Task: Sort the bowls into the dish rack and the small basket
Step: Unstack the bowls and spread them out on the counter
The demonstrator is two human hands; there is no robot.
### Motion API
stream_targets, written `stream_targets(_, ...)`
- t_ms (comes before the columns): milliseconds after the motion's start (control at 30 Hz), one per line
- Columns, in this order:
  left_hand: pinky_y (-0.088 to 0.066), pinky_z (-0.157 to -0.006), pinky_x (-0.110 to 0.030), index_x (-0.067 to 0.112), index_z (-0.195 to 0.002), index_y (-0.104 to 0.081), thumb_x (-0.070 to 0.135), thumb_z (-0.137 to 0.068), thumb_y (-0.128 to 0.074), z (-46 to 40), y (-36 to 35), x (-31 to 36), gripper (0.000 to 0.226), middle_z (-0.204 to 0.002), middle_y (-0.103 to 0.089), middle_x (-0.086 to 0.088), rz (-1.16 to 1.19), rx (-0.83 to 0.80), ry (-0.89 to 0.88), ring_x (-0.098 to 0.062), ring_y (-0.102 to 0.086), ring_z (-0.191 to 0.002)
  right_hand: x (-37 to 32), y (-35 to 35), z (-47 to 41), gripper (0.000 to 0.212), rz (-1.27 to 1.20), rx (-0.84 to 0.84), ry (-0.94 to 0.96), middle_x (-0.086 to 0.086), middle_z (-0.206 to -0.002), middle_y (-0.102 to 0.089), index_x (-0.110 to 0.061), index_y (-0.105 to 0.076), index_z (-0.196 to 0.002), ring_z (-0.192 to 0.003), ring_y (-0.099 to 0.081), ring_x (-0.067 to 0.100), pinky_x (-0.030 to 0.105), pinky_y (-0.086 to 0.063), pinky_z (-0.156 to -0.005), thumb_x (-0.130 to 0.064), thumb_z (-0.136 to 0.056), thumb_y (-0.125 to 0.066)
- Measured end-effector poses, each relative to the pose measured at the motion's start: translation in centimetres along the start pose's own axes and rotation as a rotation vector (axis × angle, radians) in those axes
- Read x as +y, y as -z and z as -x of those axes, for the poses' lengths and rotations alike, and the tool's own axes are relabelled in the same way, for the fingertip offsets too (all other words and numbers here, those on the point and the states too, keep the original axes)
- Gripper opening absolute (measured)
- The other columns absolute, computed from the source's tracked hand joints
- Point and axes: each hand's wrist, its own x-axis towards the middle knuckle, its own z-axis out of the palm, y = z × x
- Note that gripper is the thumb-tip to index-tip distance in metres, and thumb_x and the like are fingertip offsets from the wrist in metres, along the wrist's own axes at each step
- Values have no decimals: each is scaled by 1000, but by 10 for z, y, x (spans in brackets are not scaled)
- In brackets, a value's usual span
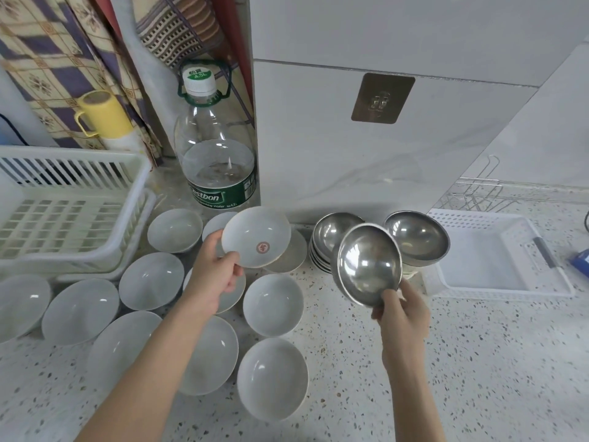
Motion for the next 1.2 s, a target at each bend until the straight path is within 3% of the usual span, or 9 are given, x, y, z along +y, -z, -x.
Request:
stream_targets(133, -19, -31, -15, 15, -127, -50, -8, -91, -42, 21, 11, -8, 43, -61, -42, -8, 122, -38, 86, -4, -32, -32, 43, 14, 26, 28, 71, -52, -147, -3, -44, -44, -15, -64, -74, -43, -38, 7, 22, -32, -46, 1, -88, -45)
stream_targets(300, -18, -31, -15, 20, -115, -53, -6, -93, -41, 42, 17, -21, 36, -57, -39, -5, 193, -61, 133, -5, -26, -32, 71, 9, 30, 24, 257, -63, -202, -3, -42, -55, -14, -68, -91, -36, -42, 1, 12, -30, -36, -3, -89, -47)
stream_targets(467, -21, -33, -16, 23, -120, -54, -5, -92, -42, 55, 28, -32, 42, -50, -45, -1, 158, -47, 125, -6, -29, -34, 77, -2, 16, 31, 357, -53, -206, -2, -49, -63, -14, -66, -112, -37, -46, 1, 18, -34, -40, -7, -90, -47)
stream_targets(700, -22, -33, -17, 21, -122, -54, -4, -93, -44, 72, 37, -36, 40, -57, -44, -6, 152, -51, 129, -7, -30, -35, 82, -14, 12, 37, 359, -67, -227, 2, -58, -66, -12, -63, -123, -45, -49, 6, 20, -36, -41, -7, -90, -47)
stream_targets(800, -22, -32, -17, 19, -125, -53, -5, -93, -43, 78, 40, -36, 42, -61, -42, -8, 147, -56, 126, -5, -30, -33, 85, -17, 18, 37, 323, -69, -252, 1, -58, -66, -11, -62, -124, -54, -56, 10, 25, -40, -50, -8, -91, -48)
stream_targets(900, -22, -32, -17, 21, -126, -53, -5, -92, -44, 84, 43, -38, 43, -59, -43, -8, 137, -59, 115, -5, -31, -33, 86, -23, 25, 44, 309, -86, -253, -1, -63, -70, -10, -49, -140, -75, -65, 14, 35, -51, -70, -20, -97, -49)
stream_targets(1033, -23, -33, -19, 27, -122, -55, -4, -91, -47, 93, 46, -45, 44, -51, -49, -3, 114, -83, 113, -8, -31, -36, 88, -26, 38, 68, 247, -74, -292, -5, -74, -74, -4, -21, -152, -90, -61, 16, 47, -49, -91, -36, -99, -48)
stream_targets(1133, -22, -33, -19, 32, -122, -55, -3, -90, -48, 101, 44, -52, 48, -50, -49, -3, 93, -104, 118, -9, -29, -37, 90, -21, 55, 67, 234, -55, -309, -5, -80, -73, -7, -15, -154, -90, -61, 19, 49, -52, -87, -35, -101, -43)
stream_targets(1200, -22, -34, -18, 36, -121, -53, -2, -91, -47, 107, 43, -55, 49, -48, -50, -1, 79, -134, 127, -9, -28, -36, 91, -18, 73, 63, 271, -56, -287, -7, -81, -71, -10, -16, -155, -83, -61, 12, 43, -52, -76, -31, -101, -42)
